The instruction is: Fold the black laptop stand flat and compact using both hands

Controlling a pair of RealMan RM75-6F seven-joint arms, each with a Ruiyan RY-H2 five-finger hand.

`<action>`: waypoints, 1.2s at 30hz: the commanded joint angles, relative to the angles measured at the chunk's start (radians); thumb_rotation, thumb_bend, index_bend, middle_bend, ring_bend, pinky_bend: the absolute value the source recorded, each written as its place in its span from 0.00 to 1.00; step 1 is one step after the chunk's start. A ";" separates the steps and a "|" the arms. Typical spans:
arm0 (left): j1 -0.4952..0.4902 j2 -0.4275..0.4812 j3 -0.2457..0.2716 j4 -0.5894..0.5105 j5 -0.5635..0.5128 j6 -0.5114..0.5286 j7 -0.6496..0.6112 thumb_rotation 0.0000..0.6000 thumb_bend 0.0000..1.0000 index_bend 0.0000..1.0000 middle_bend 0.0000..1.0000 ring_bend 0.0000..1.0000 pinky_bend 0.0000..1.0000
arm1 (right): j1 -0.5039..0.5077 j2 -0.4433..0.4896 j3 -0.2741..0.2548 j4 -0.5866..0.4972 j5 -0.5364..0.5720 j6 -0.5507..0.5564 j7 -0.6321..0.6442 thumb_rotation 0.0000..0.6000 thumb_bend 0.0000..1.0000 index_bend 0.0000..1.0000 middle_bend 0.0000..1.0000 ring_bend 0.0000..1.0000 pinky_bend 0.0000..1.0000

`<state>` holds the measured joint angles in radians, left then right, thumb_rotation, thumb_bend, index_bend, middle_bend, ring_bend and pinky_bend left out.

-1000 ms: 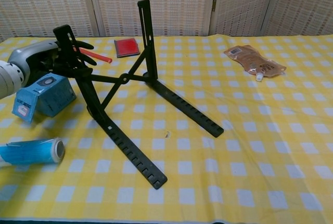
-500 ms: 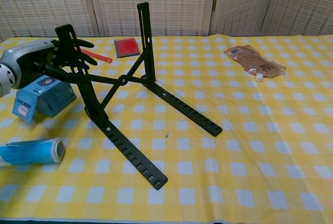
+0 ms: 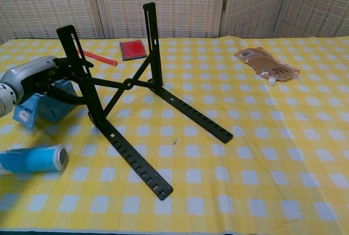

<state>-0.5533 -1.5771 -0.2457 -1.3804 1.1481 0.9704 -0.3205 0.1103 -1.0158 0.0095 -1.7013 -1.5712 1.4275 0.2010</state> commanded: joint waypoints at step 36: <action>0.000 0.020 0.009 -0.038 0.003 -0.047 0.024 1.00 0.21 0.29 0.43 0.31 0.06 | -0.021 0.004 -0.001 0.005 0.000 0.022 0.011 1.00 0.42 0.00 0.07 0.09 0.03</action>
<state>-0.5559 -1.5720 -0.2388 -1.3978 1.1495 0.9320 -0.2910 0.0898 -1.0121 0.0087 -1.6968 -1.5715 1.4496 0.2123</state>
